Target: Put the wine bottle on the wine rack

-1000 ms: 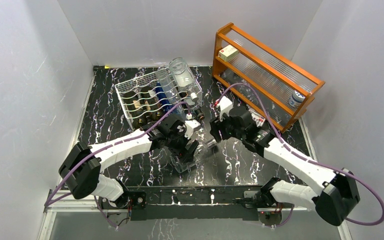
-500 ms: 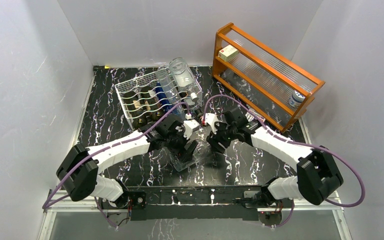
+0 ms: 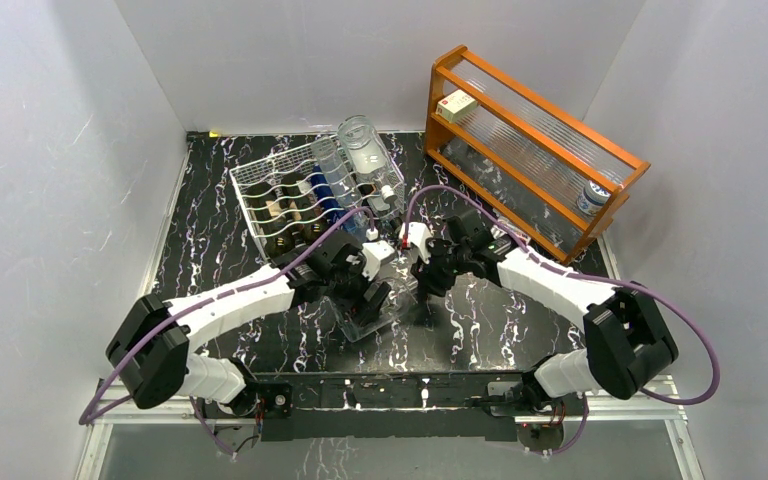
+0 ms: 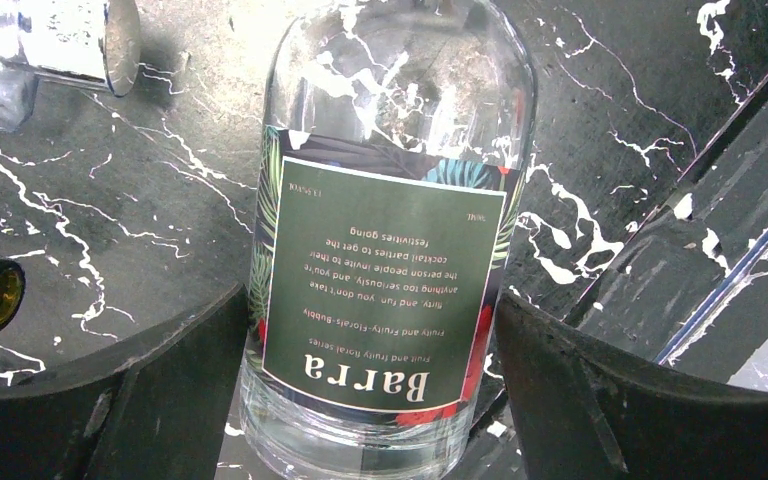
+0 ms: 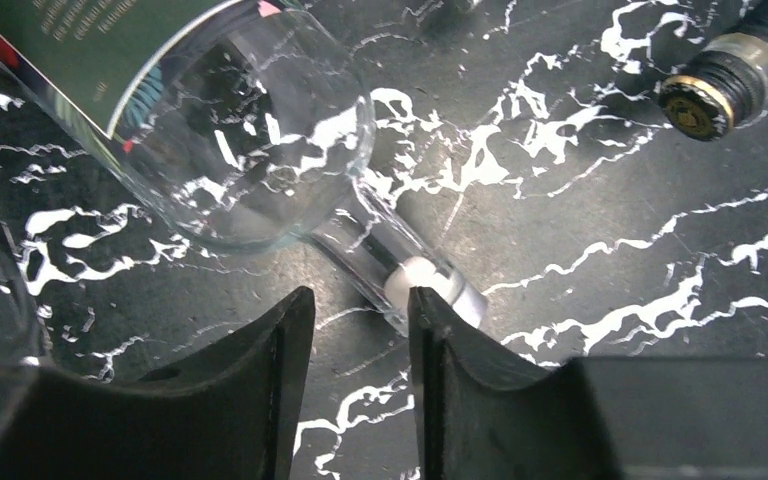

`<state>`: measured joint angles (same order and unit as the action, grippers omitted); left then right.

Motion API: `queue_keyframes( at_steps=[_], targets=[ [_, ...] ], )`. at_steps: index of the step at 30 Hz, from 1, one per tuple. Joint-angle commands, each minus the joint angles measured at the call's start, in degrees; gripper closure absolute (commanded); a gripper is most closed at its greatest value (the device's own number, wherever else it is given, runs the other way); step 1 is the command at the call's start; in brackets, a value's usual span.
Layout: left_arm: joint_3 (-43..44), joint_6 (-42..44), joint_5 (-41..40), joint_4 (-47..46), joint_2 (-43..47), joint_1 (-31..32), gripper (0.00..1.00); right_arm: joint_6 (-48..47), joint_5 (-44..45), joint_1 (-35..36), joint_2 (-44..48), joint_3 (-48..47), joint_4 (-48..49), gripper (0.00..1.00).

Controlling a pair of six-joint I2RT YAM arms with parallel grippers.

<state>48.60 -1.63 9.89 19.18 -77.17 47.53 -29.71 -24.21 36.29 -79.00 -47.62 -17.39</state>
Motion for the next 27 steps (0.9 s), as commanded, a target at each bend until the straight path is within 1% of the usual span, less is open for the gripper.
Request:
queue_keyframes(
  at_steps=[1,2,4,6,9,12,14,18,20,27],
  targets=[
    [-1.6,0.4,-7.0,1.4,2.7,-0.8,0.41,-0.5,-4.2,0.2,-2.1,-1.6,-4.6,0.56],
    [-1.7,0.2,-7.3,1.3,3.0,-0.8,0.42,-0.5,-4.3,0.1,-2.7,-1.9,-5.4,0.58],
    [-1.9,-0.1,-7.7,1.2,3.6,-0.9,0.44,-0.6,-4.4,0.0,-3.3,-2.3,-6.4,0.58],
    [-2.5,-0.5,-7.9,0.9,4.4,-0.9,0.45,-0.5,-4.6,-0.2,-3.1,-2.2,-5.7,0.53],
    [-3.9,-0.3,-7.0,-0.5,5.6,-1.0,0.47,-0.3,-4.7,-0.3,-2.4,-2.1,-1.7,0.46],
    [-4.8,1.7,-3.7,-1.4,6.5,-1.0,0.47,-0.1,-4.6,-0.6,-0.8,-2.4,3.8,0.42],
    [-5.2,4.6,-1.8,-1.4,6.7,-1.0,0.47,-0.9,-6.3,-1.1,0.3,-3.3,4.8,0.4],
    [-5.1,7.9,-2.1,-0.7,7.2,-1.0,0.49,-2.6,-7.5,-2.7,1.3,-4.2,6.2,0.36],
    [-5.3,8.9,-2.7,-0.6,7.4,-0.9,0.49,-4.1,-8.2,-3.3,-0.2,-5.1,5.1,0.36],
    [-6.6,11.2,-4.7,-1.9,7.6,-1.0,0.52,-8.0,-13.8,-4.6,-8.1,-9.5,-3.0,0.36]
  ],
)
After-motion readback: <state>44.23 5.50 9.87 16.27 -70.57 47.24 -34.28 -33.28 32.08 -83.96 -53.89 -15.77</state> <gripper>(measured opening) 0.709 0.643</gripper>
